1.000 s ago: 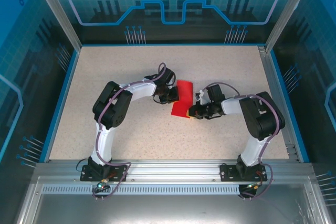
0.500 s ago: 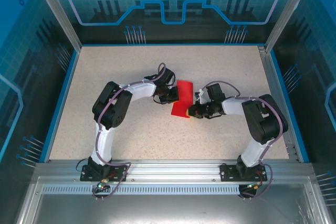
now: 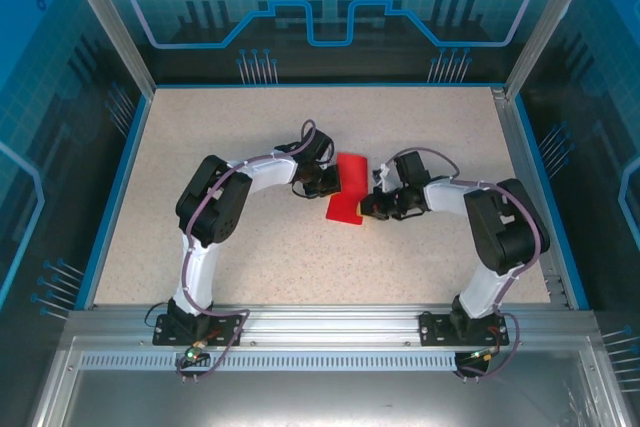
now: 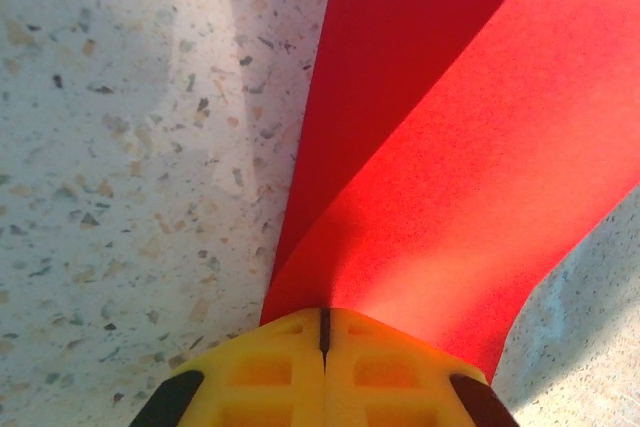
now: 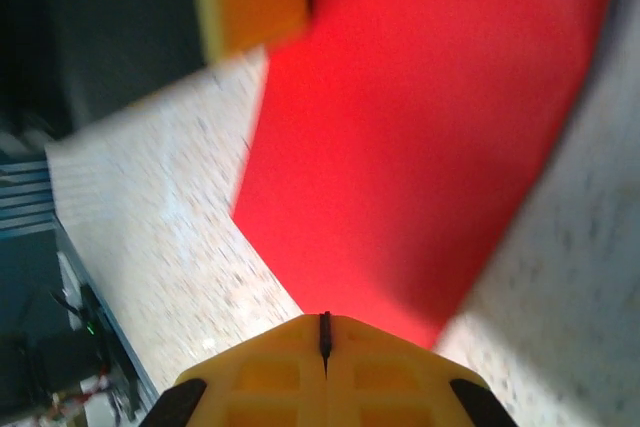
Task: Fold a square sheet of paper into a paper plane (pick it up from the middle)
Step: Fold the square sheet of paper in half at the center of the table.
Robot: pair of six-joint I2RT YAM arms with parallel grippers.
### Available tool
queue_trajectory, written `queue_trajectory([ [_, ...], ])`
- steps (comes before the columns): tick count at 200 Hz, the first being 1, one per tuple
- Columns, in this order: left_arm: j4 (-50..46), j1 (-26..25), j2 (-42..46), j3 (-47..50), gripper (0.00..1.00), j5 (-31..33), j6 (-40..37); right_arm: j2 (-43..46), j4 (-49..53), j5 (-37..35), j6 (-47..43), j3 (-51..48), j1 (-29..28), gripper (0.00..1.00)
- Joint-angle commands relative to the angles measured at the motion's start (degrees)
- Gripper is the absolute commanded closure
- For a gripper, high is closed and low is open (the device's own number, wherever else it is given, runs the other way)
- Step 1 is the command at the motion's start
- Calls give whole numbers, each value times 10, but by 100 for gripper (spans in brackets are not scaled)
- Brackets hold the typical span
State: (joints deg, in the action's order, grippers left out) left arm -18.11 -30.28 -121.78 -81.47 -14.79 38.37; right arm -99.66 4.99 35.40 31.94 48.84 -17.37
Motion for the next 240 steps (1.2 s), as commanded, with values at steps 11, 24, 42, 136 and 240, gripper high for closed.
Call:
queue_trajectory([
  [11, -54, -4, -29, 22, 100, 23, -21, -47, -49, -7, 44, 65, 32, 100],
  [24, -58, -5, -30, 19, 100, 24, -23, -83, -51, 15, 47, 92, 43, 100],
  [42, -59, -5, -31, 19, 100, 25, -24, -111, -63, 24, 50, 106, 51, 100],
  [136, -60, -4, -36, 20, 100, 25, -24, -141, 35, -55, -5, 126, 52, 98],
  [240, -61, -4, -37, 20, 100, 24, -26, -181, 45, -32, 15, 217, 67, 100],
])
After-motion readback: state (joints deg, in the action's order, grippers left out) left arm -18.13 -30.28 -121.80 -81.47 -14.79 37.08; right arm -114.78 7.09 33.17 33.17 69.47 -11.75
